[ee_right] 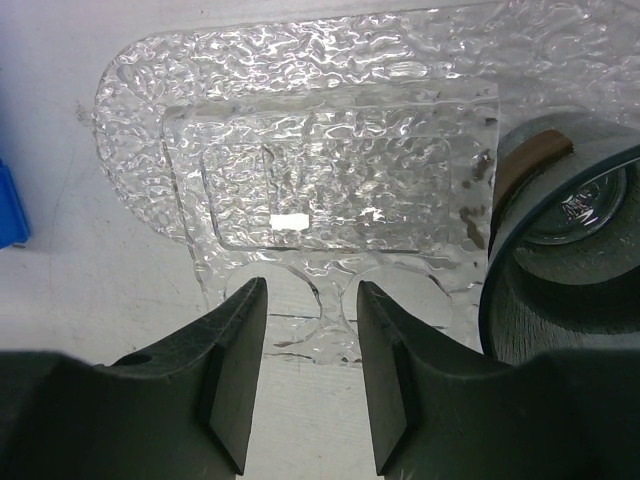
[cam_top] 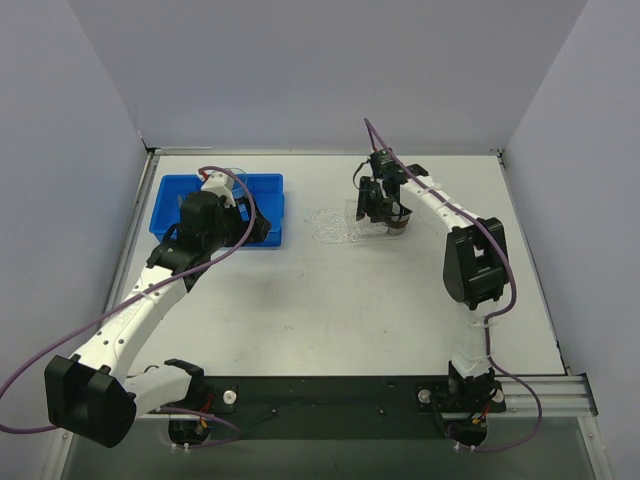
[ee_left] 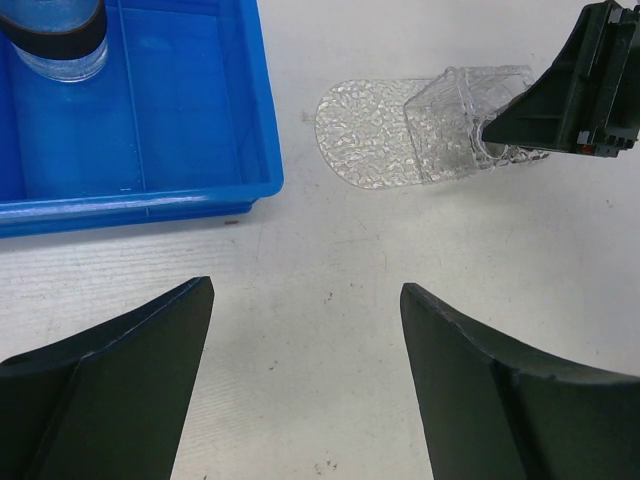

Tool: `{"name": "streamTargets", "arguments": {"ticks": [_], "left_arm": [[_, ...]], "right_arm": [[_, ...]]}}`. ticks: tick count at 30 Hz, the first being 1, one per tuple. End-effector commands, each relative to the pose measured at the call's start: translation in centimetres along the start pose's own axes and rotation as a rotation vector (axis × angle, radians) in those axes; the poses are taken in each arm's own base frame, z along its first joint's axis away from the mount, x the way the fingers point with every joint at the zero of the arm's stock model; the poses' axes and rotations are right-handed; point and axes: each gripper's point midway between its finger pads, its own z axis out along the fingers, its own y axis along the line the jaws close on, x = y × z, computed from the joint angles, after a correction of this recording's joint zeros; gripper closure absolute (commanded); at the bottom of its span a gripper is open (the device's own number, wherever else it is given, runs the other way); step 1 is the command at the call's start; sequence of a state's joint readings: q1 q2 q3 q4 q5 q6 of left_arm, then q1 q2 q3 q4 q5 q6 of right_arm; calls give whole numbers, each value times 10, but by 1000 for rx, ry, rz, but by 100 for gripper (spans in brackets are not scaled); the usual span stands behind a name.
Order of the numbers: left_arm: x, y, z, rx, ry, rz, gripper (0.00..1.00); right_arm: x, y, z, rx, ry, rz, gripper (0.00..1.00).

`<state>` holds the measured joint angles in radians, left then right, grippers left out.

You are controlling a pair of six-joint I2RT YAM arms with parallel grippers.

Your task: Prepare toiletry sets of a toothbrush and toothpaste on the tray

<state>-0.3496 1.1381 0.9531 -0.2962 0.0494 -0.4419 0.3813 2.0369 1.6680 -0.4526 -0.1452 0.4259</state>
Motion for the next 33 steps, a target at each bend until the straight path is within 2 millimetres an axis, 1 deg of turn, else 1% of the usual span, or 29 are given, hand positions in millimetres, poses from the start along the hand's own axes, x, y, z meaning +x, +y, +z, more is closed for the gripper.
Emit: {"name": "streamTargets", "arguments": {"ticks": [1,12,17,20,25,29,33], "left_arm": [[-22,-7,-5,22,-64,8,14],[-21,-6,-8,19,-67,21,14],[-23,-6,-11,18,-74,27,14],[-23,-5,-12,12,-73,33,14],[-30,-5,-15,1,-88,51,14],[-31,-3,-15,-11,-85,62,14],[-34,-2,-16,-19,-83,69,14]], "right_arm": [[-6,10,-30,-23,-42,9,63],[-2,15,-29,-31,-33,13,64],[-4,14,-31,-22,-44,14,64],[-11,13,-35,-13,-67,13,64],[-24,14,-44,-11,-109,8,63],[-26,17,-52,-30,-120,4,63],[-23,23,-62,-54,-128,-5,63]]}}
